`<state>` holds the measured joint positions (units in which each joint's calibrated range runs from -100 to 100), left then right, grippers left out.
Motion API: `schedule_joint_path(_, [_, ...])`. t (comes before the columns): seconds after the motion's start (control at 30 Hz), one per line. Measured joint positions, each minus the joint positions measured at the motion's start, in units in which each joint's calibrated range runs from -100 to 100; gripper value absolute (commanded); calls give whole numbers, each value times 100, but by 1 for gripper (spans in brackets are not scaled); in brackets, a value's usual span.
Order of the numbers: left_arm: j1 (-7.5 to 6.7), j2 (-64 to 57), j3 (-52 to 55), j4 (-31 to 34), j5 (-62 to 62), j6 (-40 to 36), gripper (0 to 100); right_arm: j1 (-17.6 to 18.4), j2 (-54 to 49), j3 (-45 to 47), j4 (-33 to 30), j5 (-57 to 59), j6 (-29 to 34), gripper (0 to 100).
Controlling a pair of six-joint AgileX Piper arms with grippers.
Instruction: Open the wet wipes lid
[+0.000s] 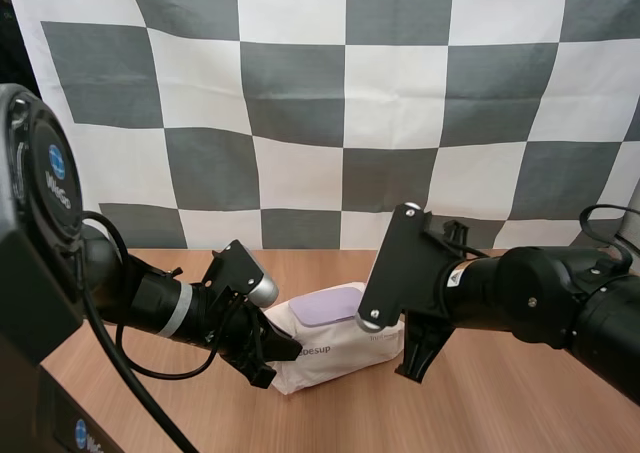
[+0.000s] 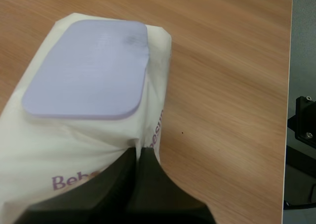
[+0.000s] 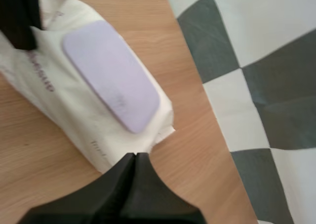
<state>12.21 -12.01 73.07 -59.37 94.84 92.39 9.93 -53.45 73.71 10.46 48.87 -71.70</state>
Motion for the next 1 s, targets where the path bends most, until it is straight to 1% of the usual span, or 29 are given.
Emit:
schedule_joint_path(0.07, [0, 0, 0, 0, 0, 0, 0, 81, 0, 94, 146, 130, -274, 0])
schedule_joint_path(0.17, [0, 0, 0, 0, 0, 0, 0, 91, 12, 135, 291, 500, -703, 0])
schedule_joint_path(0.37, [0, 0, 0, 0, 39, 0, 0, 91, 157, 135, 985, 977, -1607, 0])
schedule_joint_path(0.53, [0, 0, 0, 0, 39, 0, 0, 91, 366, 135, 1528, 997, -2365, 0])
schedule_joint_path(0.57, [0, 0, 0, 0, 39, 0, 0, 91, 451, 135, 1617, 997, -2504, 2])
schedule_joint_path(0.63, [0, 0, 0, 0, 39, 0, 0, 91, 570, 135, 1755, 925, -2722, 13])
schedule_joint_path(0.7, [0, 0, 0, 7, 39, 0, 0, 91, 672, 135, 1807, 794, -2810, 20])
schedule_joint_path(0.73, [0, 0, 0, 7, 39, 0, 0, 91, 710, 135, 1816, 662, -2824, 21])
schedule_joint_path(0.87, [0, 0, 0, 7, 39, 0, 0, 91, 785, 135, 2052, 24, -2824, 21])
schedule_joint_path(1.0, [0, 0, 0, 7, 39, 0, 0, 91, 924, 135, 2077, -446, -2824, 21])
